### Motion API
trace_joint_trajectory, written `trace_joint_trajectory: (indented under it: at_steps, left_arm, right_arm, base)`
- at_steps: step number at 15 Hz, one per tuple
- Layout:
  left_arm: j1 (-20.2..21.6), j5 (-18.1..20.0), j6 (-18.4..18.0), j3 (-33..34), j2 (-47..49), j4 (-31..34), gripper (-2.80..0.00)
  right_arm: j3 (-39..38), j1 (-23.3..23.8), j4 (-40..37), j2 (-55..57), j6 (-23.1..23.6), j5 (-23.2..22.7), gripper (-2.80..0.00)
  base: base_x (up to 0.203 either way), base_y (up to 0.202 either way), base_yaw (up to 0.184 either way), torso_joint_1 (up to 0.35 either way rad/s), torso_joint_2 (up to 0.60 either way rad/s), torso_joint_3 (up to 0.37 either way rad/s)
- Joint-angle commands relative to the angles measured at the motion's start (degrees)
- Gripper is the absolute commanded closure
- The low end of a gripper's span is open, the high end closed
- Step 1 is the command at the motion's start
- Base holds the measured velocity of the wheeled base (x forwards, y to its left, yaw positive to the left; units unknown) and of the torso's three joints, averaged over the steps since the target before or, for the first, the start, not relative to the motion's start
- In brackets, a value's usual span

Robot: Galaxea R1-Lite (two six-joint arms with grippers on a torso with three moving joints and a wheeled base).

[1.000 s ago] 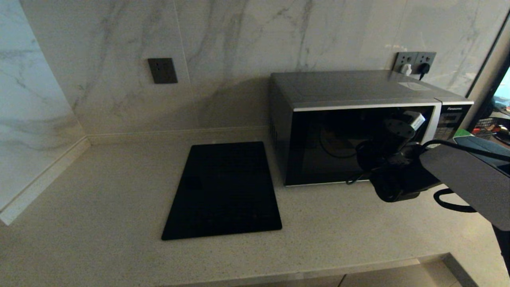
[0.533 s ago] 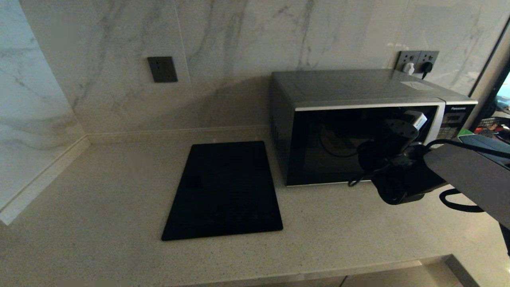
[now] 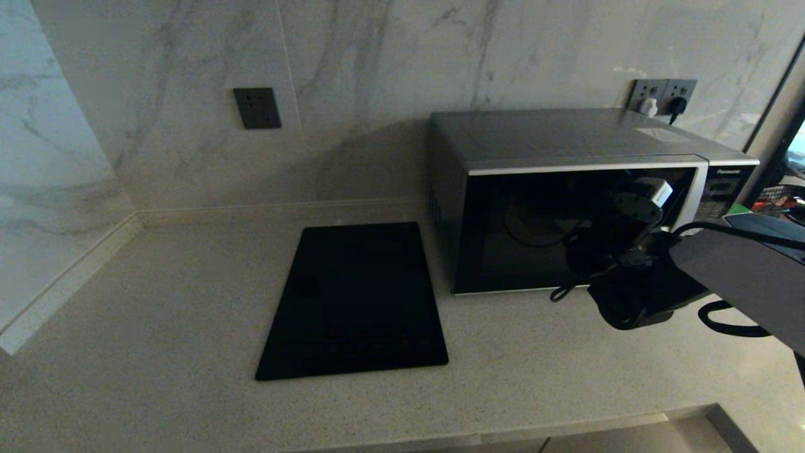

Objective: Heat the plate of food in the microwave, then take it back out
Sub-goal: Open the microwave oven

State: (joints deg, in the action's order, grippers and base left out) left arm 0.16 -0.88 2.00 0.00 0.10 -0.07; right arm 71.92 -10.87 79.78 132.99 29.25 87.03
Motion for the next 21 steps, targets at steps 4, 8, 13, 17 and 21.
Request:
trace_joint_trajectory:
  at_steps: [4, 8, 13, 17, 21]
  left_arm:
    - [0.0, 0.0, 0.0, 0.0, 0.0, 0.0, 0.0]
    - [0.0, 0.0, 0.0, 0.0, 0.0, 0.0, 0.0]
    - [0.0, -0.1, 0.0, 0.0, 0.0, 0.0, 0.0]
    - [0.0, 0.0, 0.0, 0.0, 0.0, 0.0, 0.0]
    - [0.0, 0.0, 0.0, 0.0, 0.0, 0.0, 0.0]
  right_arm:
    - [-0.3, 0.9, 1.3, -0.6, 0.0, 0.6, 0.0]
    - [-1.1, 1.4, 1.3, -1.0, 0.0, 0.6, 0.0]
    - [-1.1, 1.8, 1.6, -1.5, 0.0, 0.6, 0.0]
    - [-0.9, 2.3, 1.6, -0.9, 0.0, 0.6, 0.0]
    - [-1.3, 2.8, 2.0, -0.6, 0.0, 0.6, 0.0]
  base:
    - [0.0, 0.0, 0.0, 0.0, 0.0, 0.0]
    - [0.0, 0.0, 0.0, 0.0, 0.0, 0.0]
    - [0.0, 0.0, 0.0, 0.0, 0.0, 0.0]
    - [0.0, 0.0, 0.0, 0.0, 0.0, 0.0]
    - [0.0, 0.0, 0.0, 0.0, 0.0, 0.0]
